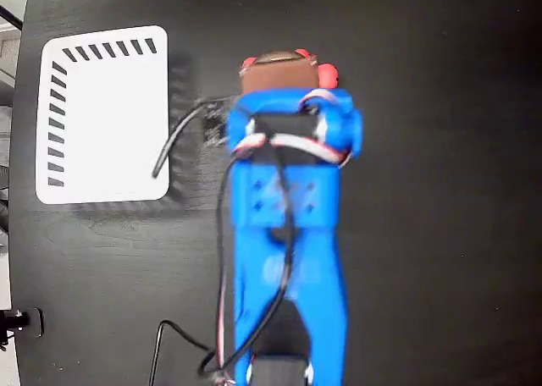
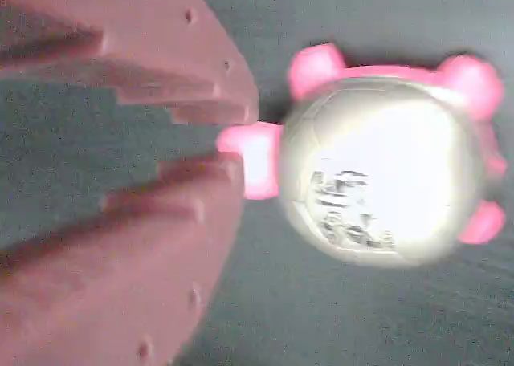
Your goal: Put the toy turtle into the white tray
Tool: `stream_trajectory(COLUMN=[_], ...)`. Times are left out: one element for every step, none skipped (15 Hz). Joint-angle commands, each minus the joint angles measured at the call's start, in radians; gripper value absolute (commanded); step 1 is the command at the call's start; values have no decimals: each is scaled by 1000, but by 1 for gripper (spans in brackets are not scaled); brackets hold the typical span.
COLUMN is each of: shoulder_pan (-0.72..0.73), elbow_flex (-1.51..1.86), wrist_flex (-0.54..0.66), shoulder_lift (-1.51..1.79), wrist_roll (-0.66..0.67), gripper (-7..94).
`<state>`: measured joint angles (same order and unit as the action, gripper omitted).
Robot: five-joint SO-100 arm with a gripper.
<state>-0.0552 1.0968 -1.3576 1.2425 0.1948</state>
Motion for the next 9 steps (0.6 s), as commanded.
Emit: stream_trajectory(shoulder_pan=[-32,-35,-37,-37,-37,-37,-35,-31,-29], elbow_flex=[-144,-190,-232,-267,-296,-319,-337,-367,-393], wrist_flex=[-31,-51,-66,-81,-91,-97,-103,-112,-118], shoulder_lift=[-43,-87,-130,-170,-206,-238,-268,-305,-339], wrist_roll=[26,29,29,29,29,26,20,14,11], gripper=[18,24,26,31,32,35,39,40,43])
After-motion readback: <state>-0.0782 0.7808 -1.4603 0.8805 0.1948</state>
